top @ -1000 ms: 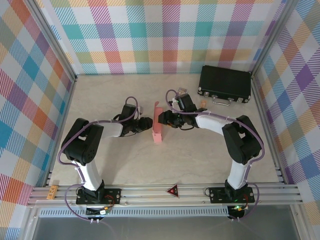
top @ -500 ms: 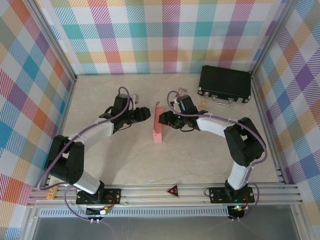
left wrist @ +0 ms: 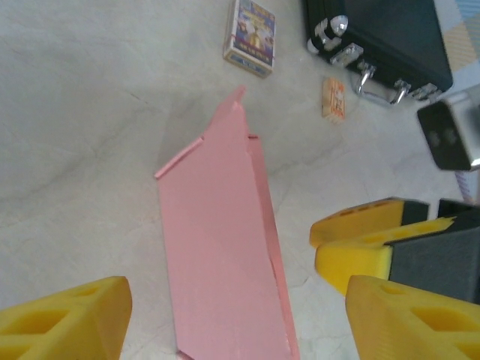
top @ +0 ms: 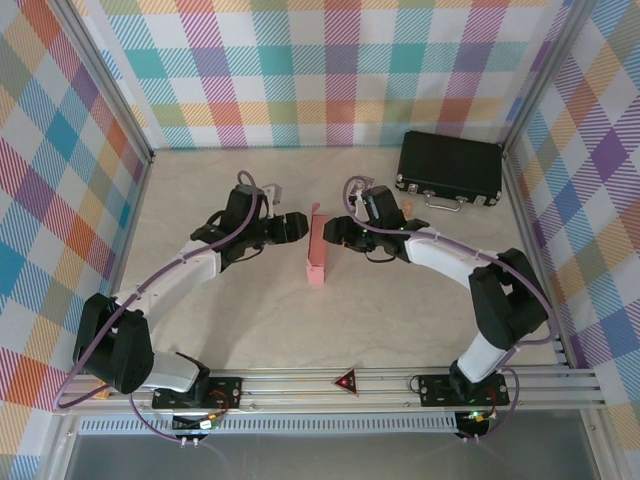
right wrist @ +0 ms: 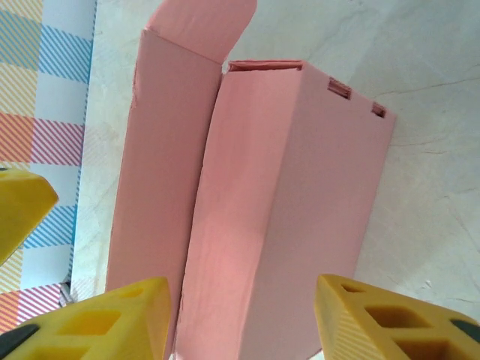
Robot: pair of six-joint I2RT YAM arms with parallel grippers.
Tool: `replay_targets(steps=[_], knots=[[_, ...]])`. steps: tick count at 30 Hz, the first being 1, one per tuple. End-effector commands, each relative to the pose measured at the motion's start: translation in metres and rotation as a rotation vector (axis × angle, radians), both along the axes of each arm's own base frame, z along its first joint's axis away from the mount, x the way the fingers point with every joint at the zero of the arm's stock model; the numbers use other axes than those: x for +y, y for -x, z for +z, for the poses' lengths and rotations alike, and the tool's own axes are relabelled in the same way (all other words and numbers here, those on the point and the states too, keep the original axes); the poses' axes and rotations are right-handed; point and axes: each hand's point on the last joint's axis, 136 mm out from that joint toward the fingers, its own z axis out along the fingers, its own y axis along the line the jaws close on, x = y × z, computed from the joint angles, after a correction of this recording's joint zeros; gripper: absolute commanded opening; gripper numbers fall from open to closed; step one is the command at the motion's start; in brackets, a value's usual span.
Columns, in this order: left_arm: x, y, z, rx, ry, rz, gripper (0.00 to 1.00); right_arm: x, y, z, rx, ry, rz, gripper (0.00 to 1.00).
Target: Fold the paper box
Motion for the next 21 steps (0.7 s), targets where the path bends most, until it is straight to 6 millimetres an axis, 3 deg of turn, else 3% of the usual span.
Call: replay_targets(steps=[1, 4, 7, 11, 21], knots=[[-0.005, 0.0, -0.002, 0.017, -0.073, -0.011, 0.77, -0.02, 0.007, -0.008, -0.012, 0.077, -0.026, 0.52], [-0.013, 0.001, -0.011, 0.04, -0.131, -0.035, 0.8, -0.032, 0.019, -0.025, 0.015, 0.12, -0.036, 0.48], [-0.019, 0.002, -0.019, 0.064, -0.208, -0.058, 0.84, -0.03, 0.036, -0.041, 0.048, 0.088, -0.005, 0.43], [-0.034, 0.004, -0.028, 0.089, -0.264, -0.12, 0.86, -0.02, 0.056, -0.062, 0.088, 0.044, 0.02, 0.41], [-0.041, 0.001, -0.051, 0.143, -0.39, -0.187, 0.86, 0.021, 0.065, -0.092, 0.111, -0.034, 0.008, 0.35]])
